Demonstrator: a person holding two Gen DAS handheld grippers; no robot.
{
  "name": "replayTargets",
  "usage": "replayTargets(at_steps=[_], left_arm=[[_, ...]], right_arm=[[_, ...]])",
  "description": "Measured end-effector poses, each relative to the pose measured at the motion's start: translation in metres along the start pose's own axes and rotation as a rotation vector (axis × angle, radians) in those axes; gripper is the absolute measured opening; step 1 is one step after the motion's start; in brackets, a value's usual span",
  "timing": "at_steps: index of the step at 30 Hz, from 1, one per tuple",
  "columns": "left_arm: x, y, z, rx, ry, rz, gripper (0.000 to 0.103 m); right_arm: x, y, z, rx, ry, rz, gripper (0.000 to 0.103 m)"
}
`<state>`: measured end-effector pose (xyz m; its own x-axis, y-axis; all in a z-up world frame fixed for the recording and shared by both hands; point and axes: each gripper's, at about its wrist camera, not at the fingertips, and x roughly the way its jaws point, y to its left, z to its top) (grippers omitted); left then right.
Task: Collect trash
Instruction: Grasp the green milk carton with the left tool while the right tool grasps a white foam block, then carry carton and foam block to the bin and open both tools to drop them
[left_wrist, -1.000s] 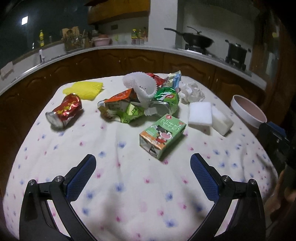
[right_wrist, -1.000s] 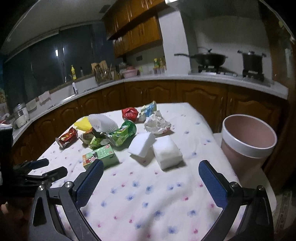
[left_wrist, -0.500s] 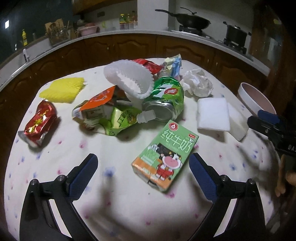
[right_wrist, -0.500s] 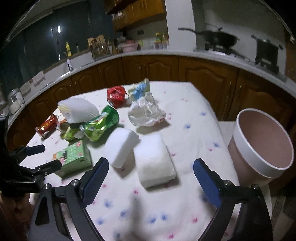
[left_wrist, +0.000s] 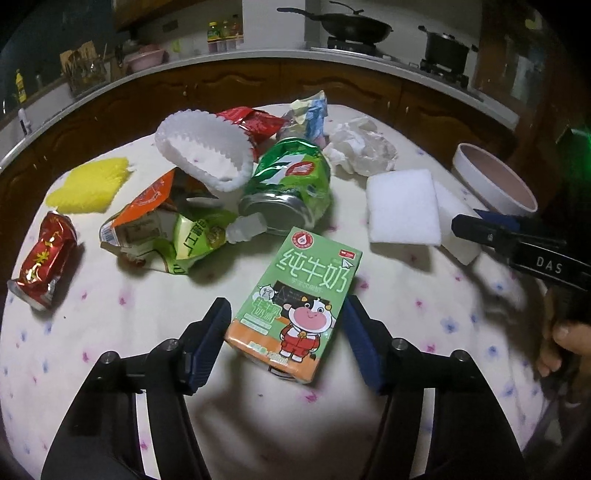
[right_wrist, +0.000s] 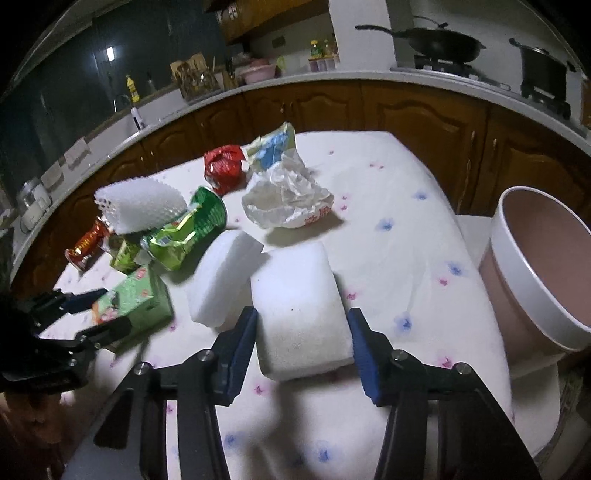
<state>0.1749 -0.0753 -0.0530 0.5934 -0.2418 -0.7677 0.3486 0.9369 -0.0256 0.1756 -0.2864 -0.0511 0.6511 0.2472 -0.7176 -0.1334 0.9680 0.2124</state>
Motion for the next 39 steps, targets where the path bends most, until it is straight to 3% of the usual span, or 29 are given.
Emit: replayTargets(at_steps=[8,17,19,28,39], left_arm=[[-0.028,-0.009,0.008,-0.018,-0.071,-0.04,0.06],[-0.045,-0.027,0.02,-0.009,-0.112,-0.068,0.06],[-0.047,-0.033,0.024,-0.004,-0.119,-0.078,0.06],[-0.05,-0.072,0.05,0.038,-0.161,-0.124,0.059],[-0.026,-0.159,0.096,0.161,-0.172,-0.233,0.059]], right_arm=[[-0.036,-0.009,-0.005,0.05,-0.073,0.005,0.05],[-0.059,-0.02,-0.007,0.118,-0.124,0.126,0.05],[-0.064,-0.018,-0.005,0.09,-0.141,0.084,0.05],[-0.088,-0.047,-0.007,0.122,-0.197,0.04,0.05],[-0.122,-0.137,-0.013,0.258,-0.26,-0.111,0.05]])
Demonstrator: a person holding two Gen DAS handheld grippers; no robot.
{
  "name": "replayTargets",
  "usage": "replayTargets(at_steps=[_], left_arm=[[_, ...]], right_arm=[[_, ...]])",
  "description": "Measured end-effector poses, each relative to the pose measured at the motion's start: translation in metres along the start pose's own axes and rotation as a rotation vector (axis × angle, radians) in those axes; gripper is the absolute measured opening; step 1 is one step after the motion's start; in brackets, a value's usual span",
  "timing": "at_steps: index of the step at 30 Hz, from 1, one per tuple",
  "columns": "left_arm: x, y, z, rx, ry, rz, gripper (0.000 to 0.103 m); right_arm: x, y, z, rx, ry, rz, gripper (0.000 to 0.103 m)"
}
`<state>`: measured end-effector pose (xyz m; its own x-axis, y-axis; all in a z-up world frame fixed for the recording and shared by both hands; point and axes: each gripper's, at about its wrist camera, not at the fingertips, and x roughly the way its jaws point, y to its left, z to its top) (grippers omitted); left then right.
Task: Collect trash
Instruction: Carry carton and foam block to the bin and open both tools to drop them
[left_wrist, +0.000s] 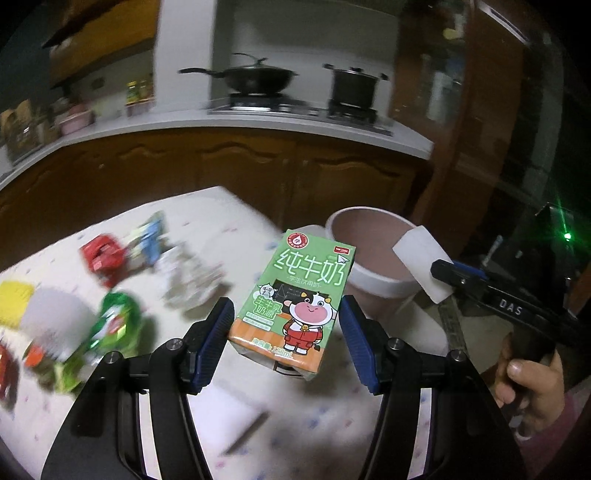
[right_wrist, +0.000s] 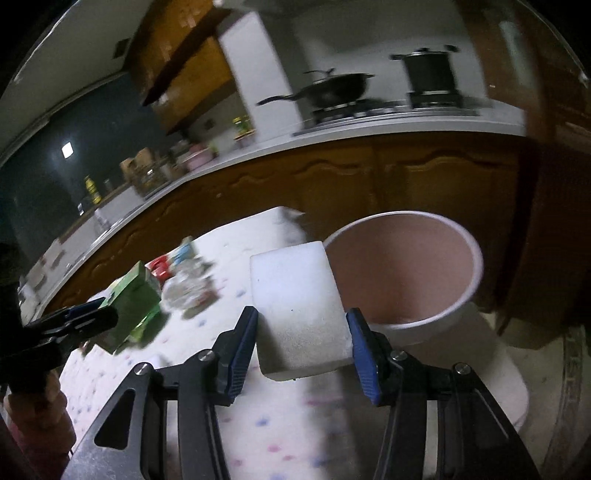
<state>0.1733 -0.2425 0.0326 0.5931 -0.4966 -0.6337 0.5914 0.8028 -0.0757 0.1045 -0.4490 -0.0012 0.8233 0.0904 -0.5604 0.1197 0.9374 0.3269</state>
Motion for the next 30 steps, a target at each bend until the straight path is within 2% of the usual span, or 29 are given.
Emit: replayTargets(at_steps=[3,10,18,30], left_arm=[[0.02,-0.02,0.017,0.024,0.007,-0.043,0.059],[0.078,-0.056,0.051,0.049,0.05,-0.115,0.059],[0.149,-0.084,0.074,0.057,0.141,-0.143,0.059],[0.181,-0.094,0.073,0.064,0.191,-0.133,0.059]], right_arm=[[0.001,-0.026,0.013,0.024,-0.011,-0.045,0.05],[0.013,-0.066,0.033,0.056,-0.013,-0.092,0.05],[0.034,-0.094,0.041,0.077,0.016,-0.12,0.05],[0.055,-0.113,0.042,0.092,0.057,-0.12,0.05]])
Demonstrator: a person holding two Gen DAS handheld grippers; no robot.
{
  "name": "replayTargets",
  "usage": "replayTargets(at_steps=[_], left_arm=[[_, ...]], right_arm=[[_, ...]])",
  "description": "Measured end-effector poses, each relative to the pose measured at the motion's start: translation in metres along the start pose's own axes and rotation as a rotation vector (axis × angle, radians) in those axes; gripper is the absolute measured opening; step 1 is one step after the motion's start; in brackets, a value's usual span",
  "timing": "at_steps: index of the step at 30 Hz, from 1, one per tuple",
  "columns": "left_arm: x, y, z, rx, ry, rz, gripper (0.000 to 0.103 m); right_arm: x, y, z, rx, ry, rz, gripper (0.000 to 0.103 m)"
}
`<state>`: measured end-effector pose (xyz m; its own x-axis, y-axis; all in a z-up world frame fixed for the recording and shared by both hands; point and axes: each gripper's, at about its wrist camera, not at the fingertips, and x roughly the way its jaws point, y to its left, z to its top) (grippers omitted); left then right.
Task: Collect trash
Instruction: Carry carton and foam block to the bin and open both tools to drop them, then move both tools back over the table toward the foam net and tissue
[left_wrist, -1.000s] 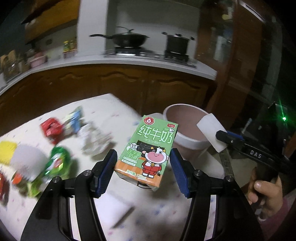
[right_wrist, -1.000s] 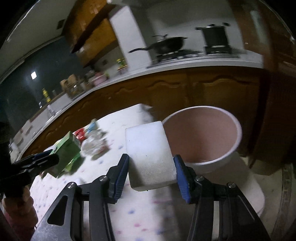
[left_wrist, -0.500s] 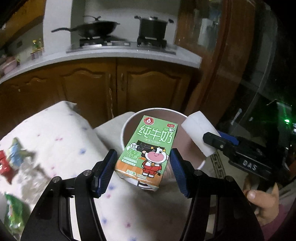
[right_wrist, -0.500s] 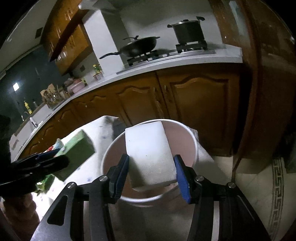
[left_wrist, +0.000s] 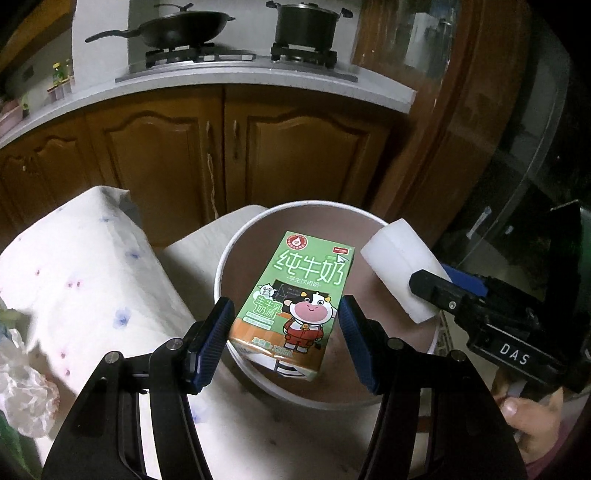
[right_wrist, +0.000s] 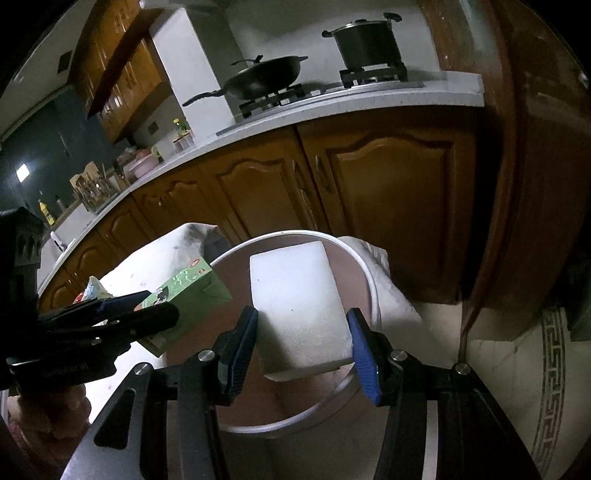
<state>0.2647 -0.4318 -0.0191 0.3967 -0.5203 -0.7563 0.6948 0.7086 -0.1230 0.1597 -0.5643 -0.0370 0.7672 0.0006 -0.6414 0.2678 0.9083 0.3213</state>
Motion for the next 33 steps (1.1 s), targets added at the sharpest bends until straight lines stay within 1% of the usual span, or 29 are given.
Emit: replayTargets(at_steps=[2,4,7,11,13,19,23,25,29,31,33], left_arm=[[0.004,0.0,-0.001,0.0,0.008,0.004,0.059],[0.007,0.001,-0.002,-0.004,0.013,0.006,0.059],[0.01,0.004,-0.002,-0.02,0.023,-0.007,0.059],[0.007,0.005,-0.002,-0.02,0.011,-0.012,0.059],[0.001,0.005,-0.002,-0.018,-0.001,-0.014,0.059],[-0.021,0.011,-0.006,-0.034,-0.033,-0.009,0.059],[-0.038,0.023,-0.014,-0.064,-0.051,0.001,0.059],[-0.047,0.03,-0.019,-0.085,-0.058,0.013,0.059],[-0.071,0.046,-0.034,-0.122,-0.085,0.033,0.06],[-0.084,0.054,-0.041,-0.138,-0.098,0.052,0.06],[-0.099,0.063,-0.05,-0.159,-0.112,0.071,0.06]], right_arm=[[0.002,-0.003,0.0,0.006,0.004,0.004,0.051],[0.004,-0.004,0.001,0.008,0.006,0.003,0.053],[0.007,-0.006,0.0,0.018,0.019,0.005,0.055],[0.004,-0.008,0.001,0.033,0.014,0.001,0.056],[0.001,-0.008,0.002,0.042,0.006,0.004,0.062],[-0.009,0.0,0.005,0.029,-0.021,-0.002,0.063],[-0.016,0.007,0.005,0.032,-0.037,0.008,0.066],[-0.021,0.013,0.004,0.03,-0.047,0.012,0.073],[-0.03,0.025,0.003,0.031,-0.062,0.04,0.08],[-0.035,0.032,0.002,0.033,-0.066,0.057,0.088],[-0.041,0.041,-0.002,0.031,-0.078,0.079,0.09]])
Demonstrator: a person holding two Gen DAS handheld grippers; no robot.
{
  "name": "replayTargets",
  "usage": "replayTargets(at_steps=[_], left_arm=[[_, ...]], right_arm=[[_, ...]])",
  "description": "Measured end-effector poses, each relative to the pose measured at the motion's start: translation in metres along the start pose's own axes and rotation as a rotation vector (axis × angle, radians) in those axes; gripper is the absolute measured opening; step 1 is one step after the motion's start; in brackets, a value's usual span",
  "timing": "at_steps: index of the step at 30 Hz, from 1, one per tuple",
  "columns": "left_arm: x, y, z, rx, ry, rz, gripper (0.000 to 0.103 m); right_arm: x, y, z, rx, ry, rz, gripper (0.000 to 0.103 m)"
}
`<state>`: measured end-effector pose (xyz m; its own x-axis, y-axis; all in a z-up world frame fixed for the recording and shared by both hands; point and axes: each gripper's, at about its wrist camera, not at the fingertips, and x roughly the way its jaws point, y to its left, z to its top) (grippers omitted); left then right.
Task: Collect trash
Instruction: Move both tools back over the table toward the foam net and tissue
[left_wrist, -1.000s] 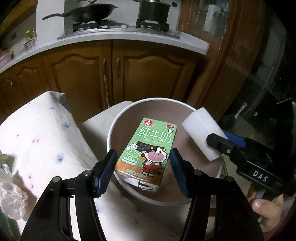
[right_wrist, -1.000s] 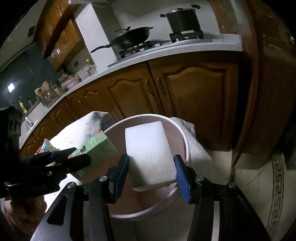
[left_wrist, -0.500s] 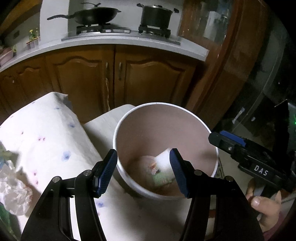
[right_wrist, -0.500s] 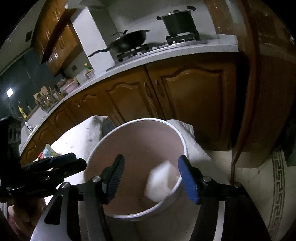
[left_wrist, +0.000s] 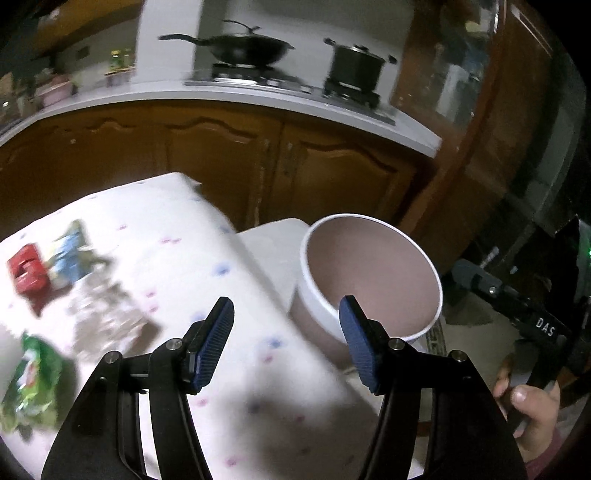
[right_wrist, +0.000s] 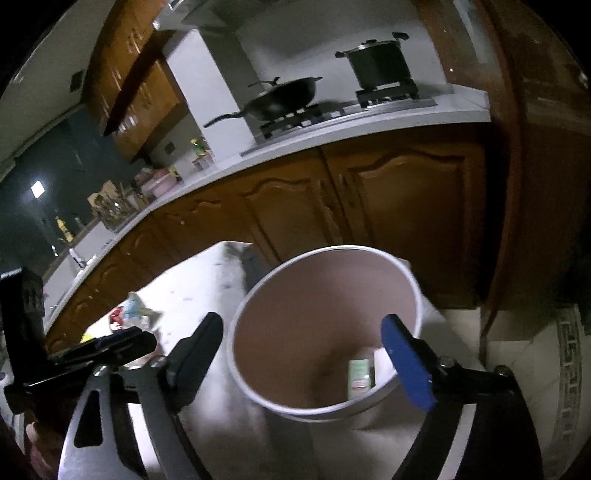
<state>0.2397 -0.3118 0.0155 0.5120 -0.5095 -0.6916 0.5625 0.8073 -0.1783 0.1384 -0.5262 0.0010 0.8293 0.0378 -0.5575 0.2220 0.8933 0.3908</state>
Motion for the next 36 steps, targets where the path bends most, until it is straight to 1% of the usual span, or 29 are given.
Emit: replayTargets(at_steps=[10,12,18,20,26,30,36], left_arm=[[-0.074,0.064,-0.039,-0.116,-0.076,0.071,0.062],[-0.088,0.076,-0.048,-0.141,-0.086,0.08,0.063],[-0.12,0.108,-0.074,-0.197,-0.125,0.138,0.065],[-0.129,0.117,-0.082,-0.211,-0.136,0.153,0.068],[-0.146,0.135,-0.097,-0.236,-0.14,0.185,0.068],[-0.158,0.15,-0.104,-0.263,-0.147,0.198,0.068],[-0.174,0.172,-0.107,-0.305,-0.166,0.236,0.07]], right_arm=[[-0.006,0.05,-0.023,-0.016,0.023,0.093,0.09],[-0.005,0.061,-0.029,-0.024,0.035,0.112,0.09],[0.003,0.095,-0.049,-0.054,0.079,0.166,0.09],[0.005,0.105,-0.054,-0.065,0.092,0.18,0.09],[0.009,0.131,-0.067,-0.092,0.112,0.215,0.09],[0.014,0.145,-0.074,-0.105,0.129,0.228,0.09],[0.02,0.164,-0.079,-0.123,0.146,0.253,0.09]])
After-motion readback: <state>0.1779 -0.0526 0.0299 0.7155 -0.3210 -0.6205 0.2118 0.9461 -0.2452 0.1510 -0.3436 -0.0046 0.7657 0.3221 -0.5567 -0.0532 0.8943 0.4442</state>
